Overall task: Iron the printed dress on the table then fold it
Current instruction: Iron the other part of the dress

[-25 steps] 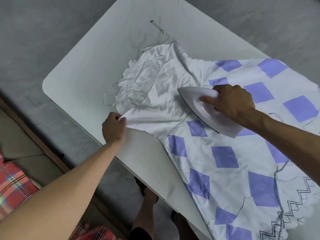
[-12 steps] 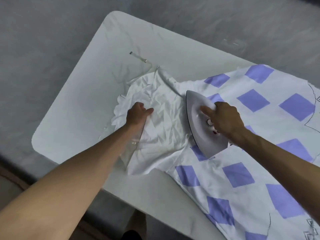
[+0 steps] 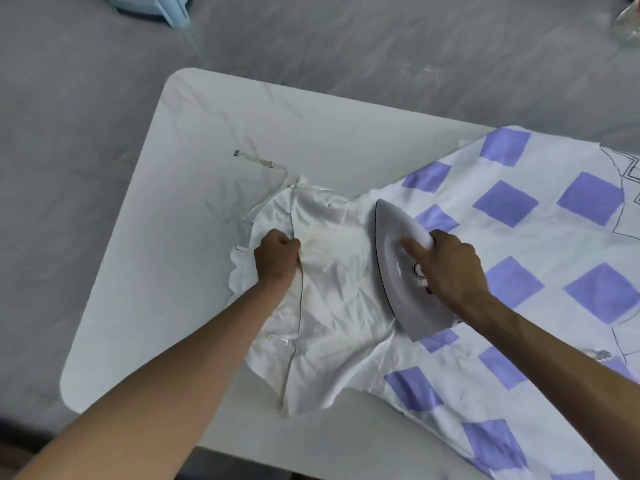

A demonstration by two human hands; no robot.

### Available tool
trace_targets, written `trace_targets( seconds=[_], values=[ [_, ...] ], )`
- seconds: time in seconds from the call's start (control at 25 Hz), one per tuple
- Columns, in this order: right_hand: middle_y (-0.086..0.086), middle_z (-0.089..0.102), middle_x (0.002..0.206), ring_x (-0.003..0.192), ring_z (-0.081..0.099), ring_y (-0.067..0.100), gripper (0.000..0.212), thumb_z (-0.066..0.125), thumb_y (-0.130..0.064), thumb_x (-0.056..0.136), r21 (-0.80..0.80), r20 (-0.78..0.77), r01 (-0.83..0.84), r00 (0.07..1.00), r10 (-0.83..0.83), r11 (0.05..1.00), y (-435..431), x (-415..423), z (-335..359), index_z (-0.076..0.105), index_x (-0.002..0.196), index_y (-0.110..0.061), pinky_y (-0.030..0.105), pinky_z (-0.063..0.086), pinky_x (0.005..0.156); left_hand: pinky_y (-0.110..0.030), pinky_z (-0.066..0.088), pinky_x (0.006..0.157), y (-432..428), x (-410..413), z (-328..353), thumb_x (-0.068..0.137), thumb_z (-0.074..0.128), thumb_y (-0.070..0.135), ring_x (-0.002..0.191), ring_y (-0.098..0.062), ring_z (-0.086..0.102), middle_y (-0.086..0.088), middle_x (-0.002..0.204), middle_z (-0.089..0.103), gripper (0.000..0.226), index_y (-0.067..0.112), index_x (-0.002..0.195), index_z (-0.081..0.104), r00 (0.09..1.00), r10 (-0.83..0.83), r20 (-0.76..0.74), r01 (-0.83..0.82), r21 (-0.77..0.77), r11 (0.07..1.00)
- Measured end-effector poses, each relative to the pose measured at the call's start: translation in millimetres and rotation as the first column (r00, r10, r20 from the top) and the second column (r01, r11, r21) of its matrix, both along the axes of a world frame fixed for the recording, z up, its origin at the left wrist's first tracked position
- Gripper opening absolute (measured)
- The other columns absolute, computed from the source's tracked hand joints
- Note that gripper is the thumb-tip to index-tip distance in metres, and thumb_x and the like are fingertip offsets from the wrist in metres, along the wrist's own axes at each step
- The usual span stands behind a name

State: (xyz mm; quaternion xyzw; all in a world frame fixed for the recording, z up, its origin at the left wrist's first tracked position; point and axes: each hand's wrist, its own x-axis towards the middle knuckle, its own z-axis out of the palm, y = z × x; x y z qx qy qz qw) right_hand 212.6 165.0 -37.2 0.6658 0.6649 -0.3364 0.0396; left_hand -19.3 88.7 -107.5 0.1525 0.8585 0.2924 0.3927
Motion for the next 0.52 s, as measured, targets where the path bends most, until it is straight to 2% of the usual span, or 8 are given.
trace_targets(
  seconds=[0.08,0.16,0.28,0.4,0.52],
  values=[
    [0.002,0.057,0.066,0.062,0.055,0.024,0.047,0.047,-0.059,0.090,-0.010,0.015,-0.065,0.998,0.066,0.998,-3,-6,-1,0.047,0.071,-0.016,0.033,0.035,0.056,-0.035,0.053,0.065,-5,-9,-2,0.085,0.058,0.008,0.065,-0.023,0.061,-0.010,0.075,0.062,0.012,0.012,0.076,0.050,0.994,0.008,0.112,-0.009,0.010,1.000],
    [0.002,0.058,0.068,0.062,0.056,0.025,0.047,0.046,-0.060,0.089,-0.012,0.010,-0.086,0.996,0.086,0.996,-4,-15,-2,0.048,0.073,-0.017,0.034,0.039,0.058,-0.028,0.054,0.059,8,-20,-5,0.081,0.063,0.018,0.065,-0.021,0.062,-0.009,0.078,0.064,0.014,0.009,0.082,0.052,0.983,0.035,0.180,-0.043,0.040,0.998],
    [0.003,0.059,0.069,0.064,0.058,0.028,0.045,0.047,-0.059,0.089,0.001,-0.029,-0.004,1.000,0.004,1.000,-1,-24,-3,0.049,0.074,-0.016,0.034,0.041,0.060,-0.028,0.057,0.065,51,-38,-4,0.071,0.072,0.042,0.071,-0.022,0.067,-0.012,0.091,0.071,0.045,0.004,0.093,0.061,0.959,0.134,0.249,-0.154,0.060,0.986],
    [0.003,0.060,0.068,0.066,0.058,0.027,0.042,0.050,-0.055,0.089,-0.027,-0.090,0.108,0.990,-0.110,0.994,6,-21,-4,0.050,0.073,-0.016,0.033,0.039,0.057,-0.015,0.043,0.042,96,-46,4,0.083,0.073,0.033,0.059,-0.015,0.061,-0.005,0.082,0.069,0.027,0.008,0.091,0.066,0.931,0.125,0.344,-0.148,0.040,0.988],
    [0.006,0.062,0.071,0.060,0.059,0.026,0.040,0.053,-0.051,0.089,-0.066,-0.176,0.207,0.961,-0.215,0.976,14,-9,-1,0.055,0.077,-0.013,0.032,0.038,0.053,-0.018,0.045,0.042,116,-46,10,0.080,0.078,0.022,0.060,-0.016,0.059,-0.006,0.081,0.066,0.020,0.009,0.083,0.062,0.947,0.021,0.319,-0.018,-0.012,1.000]
  ],
)
